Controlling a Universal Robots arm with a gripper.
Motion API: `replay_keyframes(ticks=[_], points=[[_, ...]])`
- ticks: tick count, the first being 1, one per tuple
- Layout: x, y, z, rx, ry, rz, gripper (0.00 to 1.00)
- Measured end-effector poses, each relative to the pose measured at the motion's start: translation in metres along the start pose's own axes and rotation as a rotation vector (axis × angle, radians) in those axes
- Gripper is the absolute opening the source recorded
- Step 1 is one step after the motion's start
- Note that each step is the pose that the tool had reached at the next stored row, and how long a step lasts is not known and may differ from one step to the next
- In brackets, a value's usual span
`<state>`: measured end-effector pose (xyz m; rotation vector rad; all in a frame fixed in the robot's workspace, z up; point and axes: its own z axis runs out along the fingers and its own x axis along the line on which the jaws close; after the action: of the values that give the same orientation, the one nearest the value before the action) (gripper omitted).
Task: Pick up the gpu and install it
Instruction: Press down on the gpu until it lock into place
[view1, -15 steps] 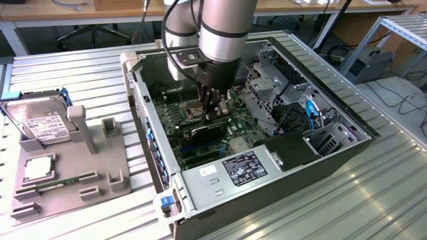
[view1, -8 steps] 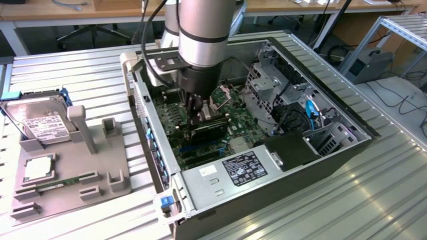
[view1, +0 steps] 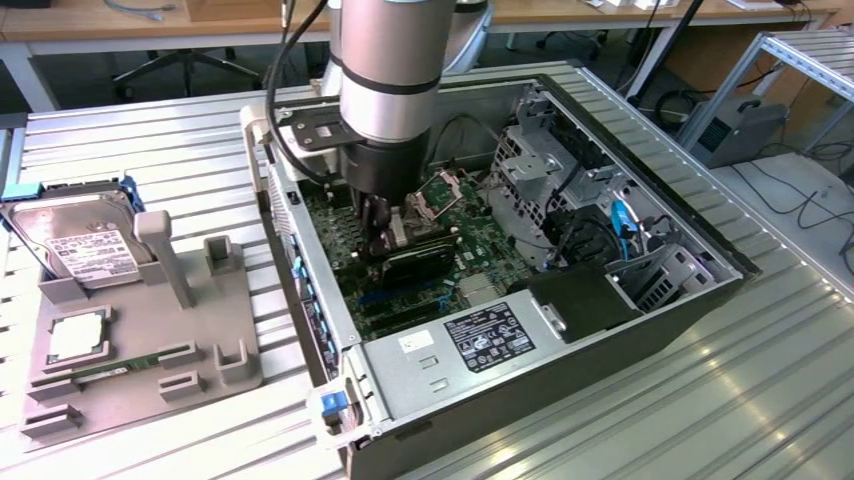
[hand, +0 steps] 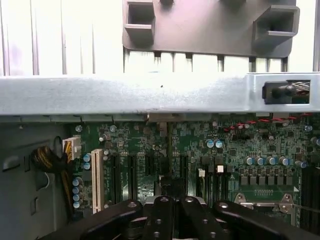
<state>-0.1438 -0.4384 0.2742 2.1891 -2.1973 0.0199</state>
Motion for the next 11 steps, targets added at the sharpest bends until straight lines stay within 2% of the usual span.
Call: replay_keyframes(ticks=[8,10,11], points=[[0.0000,-0.0001,0.0052,0.0003,-0.0006,-0.001,0.11],[-0.0001,-0.0005,0.0012,0.0018,-0.0026,-0.004,0.11],[0.0002,-0.0004,-0.0031,0.0013,-0.0016,-0.004,0.11]])
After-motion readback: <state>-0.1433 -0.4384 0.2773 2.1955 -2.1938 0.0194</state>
